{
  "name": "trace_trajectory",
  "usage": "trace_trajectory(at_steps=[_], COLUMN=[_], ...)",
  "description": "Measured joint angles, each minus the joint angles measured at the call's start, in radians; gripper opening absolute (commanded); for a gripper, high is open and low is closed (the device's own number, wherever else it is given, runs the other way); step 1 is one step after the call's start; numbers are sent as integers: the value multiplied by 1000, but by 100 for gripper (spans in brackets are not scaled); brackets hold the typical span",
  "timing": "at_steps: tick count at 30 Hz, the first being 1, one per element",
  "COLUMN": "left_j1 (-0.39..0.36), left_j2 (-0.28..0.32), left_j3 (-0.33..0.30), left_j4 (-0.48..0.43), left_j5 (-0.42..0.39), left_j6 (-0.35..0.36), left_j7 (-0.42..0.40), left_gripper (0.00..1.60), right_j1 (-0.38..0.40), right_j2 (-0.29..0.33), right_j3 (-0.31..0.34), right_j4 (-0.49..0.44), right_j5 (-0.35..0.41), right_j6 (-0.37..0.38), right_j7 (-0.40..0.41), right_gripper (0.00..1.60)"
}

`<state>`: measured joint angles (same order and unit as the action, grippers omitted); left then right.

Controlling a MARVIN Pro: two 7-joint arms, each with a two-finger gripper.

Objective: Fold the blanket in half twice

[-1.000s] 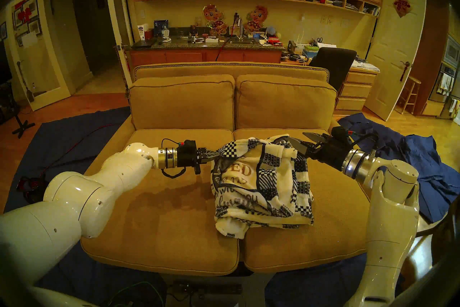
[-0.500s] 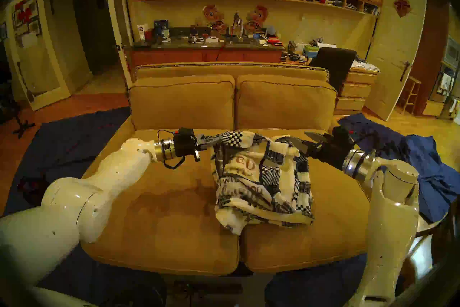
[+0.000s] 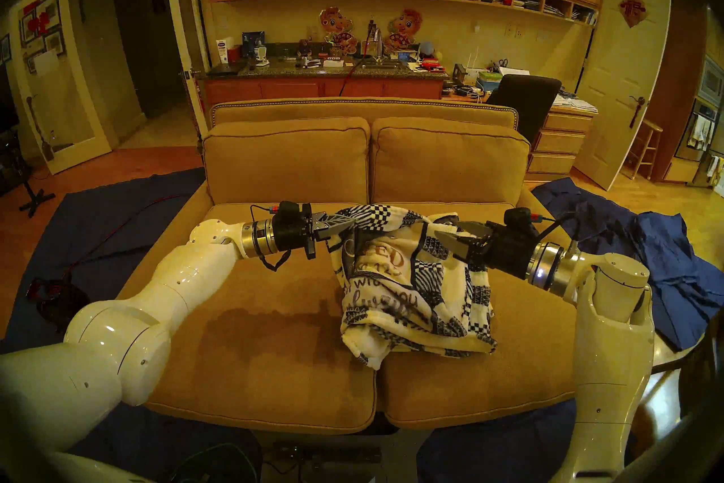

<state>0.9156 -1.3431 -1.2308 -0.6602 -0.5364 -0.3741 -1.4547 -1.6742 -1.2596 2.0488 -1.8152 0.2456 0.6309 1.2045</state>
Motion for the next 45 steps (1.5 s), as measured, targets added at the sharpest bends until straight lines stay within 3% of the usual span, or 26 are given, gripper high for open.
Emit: trace_trajectory(at_steps=[6, 10, 11, 12, 14, 15, 18, 19, 26, 36, 45], left_j1=[35, 43, 44, 44, 43, 43, 43, 45, 47, 14, -35], left_j2=[29, 42, 45, 55, 65, 73, 89, 105, 135, 107, 66], left_j3=[42, 69, 76, 88, 96, 101, 107, 111, 115, 148, 153], left_j4=[-105, -127, -128, -125, -111, -101, -86, -74, -17, 108, 209], left_j5=[-67, -86, -90, -92, -86, -78, -56, -38, 16, 79, 106], left_j6=[62, 79, 83, 87, 88, 86, 77, 66, 59, 210, 254], left_j7=[-24, -28, -29, -30, -30, -30, -29, -27, 37, 190, 267], left_gripper=[0, 0, 9, 78, 110, 140, 144, 160, 160, 160, 160], right_j1=[-24, -37, -40, -46, -50, -52, -53, -52, -44, -30, -27], right_j2=[12, 18, 19, 21, 24, 25, 27, 28, 29, 23, 18], right_j3=[-73, -111, -118, -129, -134, -134, -131, -124, -106, -83, -64], right_j4=[-12, -14, -15, -15, -15, -15, -13, -11, -4, 0, -1], right_j5=[-16, -32, -36, -43, -47, -49, -52, -52, -45, -33, -28], right_j6=[12, 15, 15, 16, 16, 16, 16, 12, -4, -20, -24], right_j7=[-13, -17, -18, -20, -21, -22, -23, -23, -19, -18, -18], right_gripper=[160, 160, 160, 160, 160, 160, 160, 160, 160, 160, 160])
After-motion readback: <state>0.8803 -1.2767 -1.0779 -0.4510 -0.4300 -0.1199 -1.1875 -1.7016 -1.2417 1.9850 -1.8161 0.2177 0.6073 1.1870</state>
